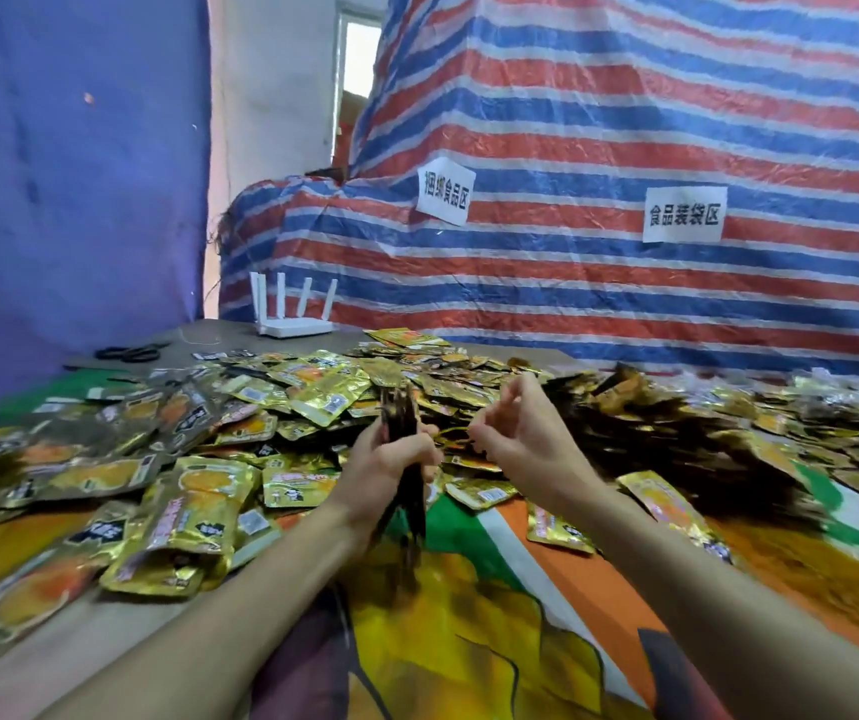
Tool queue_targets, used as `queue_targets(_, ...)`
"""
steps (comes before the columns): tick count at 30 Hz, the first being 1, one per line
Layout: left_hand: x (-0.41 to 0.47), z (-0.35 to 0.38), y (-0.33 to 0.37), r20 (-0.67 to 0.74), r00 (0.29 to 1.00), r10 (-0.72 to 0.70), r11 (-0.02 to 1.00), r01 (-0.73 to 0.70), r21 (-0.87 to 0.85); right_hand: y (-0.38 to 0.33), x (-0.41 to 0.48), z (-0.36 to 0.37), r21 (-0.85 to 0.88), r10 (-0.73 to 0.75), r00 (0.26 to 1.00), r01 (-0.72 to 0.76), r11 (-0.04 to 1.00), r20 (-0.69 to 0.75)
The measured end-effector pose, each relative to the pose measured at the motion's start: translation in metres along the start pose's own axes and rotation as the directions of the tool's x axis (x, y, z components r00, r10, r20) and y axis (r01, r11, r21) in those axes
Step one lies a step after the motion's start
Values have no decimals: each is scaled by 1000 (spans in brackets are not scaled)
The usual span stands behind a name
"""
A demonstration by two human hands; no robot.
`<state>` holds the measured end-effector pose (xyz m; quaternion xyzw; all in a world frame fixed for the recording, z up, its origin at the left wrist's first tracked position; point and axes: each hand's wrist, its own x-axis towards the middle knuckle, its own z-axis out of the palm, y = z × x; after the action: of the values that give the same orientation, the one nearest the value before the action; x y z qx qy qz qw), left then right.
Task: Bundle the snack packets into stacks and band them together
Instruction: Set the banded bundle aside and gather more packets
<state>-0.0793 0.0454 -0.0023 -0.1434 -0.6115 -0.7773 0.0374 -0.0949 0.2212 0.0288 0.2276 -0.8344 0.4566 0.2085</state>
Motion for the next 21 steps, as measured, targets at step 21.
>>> queue_targets(21, 10, -17, 3, 304, 915, -265, 869, 364, -337, 25, -2, 40, 325, 90, 977, -150, 934, 192)
